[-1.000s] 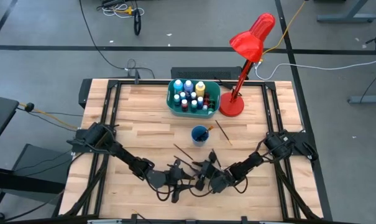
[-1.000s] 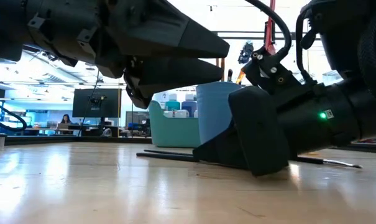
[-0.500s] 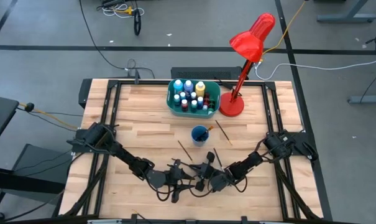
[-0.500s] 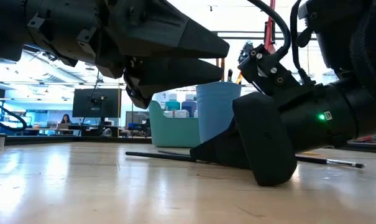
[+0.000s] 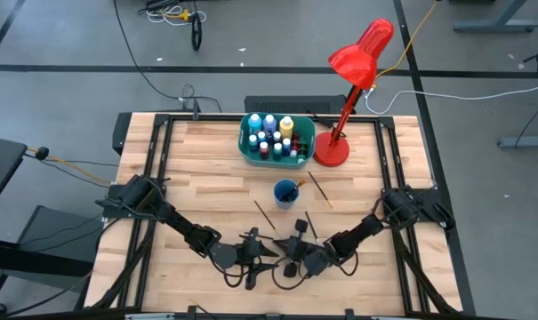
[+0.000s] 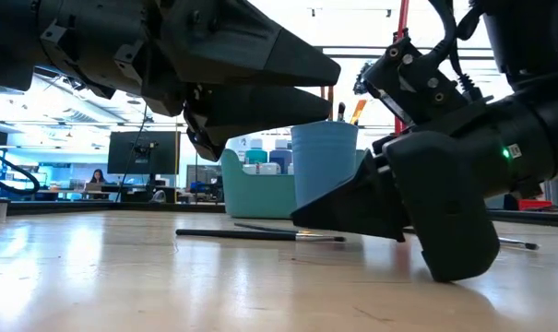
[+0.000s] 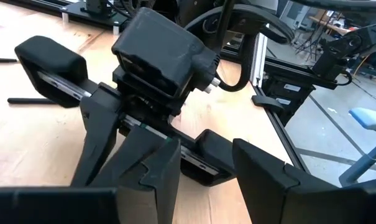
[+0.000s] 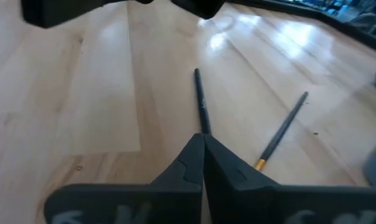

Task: Pick & Place Paint Supplies
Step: Put the silver paint brush into the blue cup

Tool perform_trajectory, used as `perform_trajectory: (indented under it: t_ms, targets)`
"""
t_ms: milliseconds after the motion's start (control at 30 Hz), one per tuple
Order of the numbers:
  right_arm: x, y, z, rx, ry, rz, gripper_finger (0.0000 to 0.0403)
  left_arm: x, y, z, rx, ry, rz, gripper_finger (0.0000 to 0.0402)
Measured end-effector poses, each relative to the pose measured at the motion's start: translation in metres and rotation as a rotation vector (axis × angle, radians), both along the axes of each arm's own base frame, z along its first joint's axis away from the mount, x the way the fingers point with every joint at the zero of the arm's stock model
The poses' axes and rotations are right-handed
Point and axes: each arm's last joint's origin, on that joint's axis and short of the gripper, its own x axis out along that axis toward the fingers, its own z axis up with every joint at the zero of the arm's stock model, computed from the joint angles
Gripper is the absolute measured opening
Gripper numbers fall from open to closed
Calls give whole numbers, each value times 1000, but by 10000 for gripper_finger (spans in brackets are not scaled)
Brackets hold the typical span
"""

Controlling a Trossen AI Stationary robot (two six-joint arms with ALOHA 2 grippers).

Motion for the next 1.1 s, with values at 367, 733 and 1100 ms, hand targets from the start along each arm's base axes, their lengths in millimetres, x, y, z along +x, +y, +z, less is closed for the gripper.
perform_trajectory:
  t_ms: [367,733,1100]
  targets:
    - [10,-17,-4,116,37,1,76,0,0,0,0,0,0,155]
    - [12,-16,-2,61,36,50,139,0,0,0,0,0,0,155]
    - [22,-32,4,-36,40,75,170,0,0,0,-1,-1,0,155]
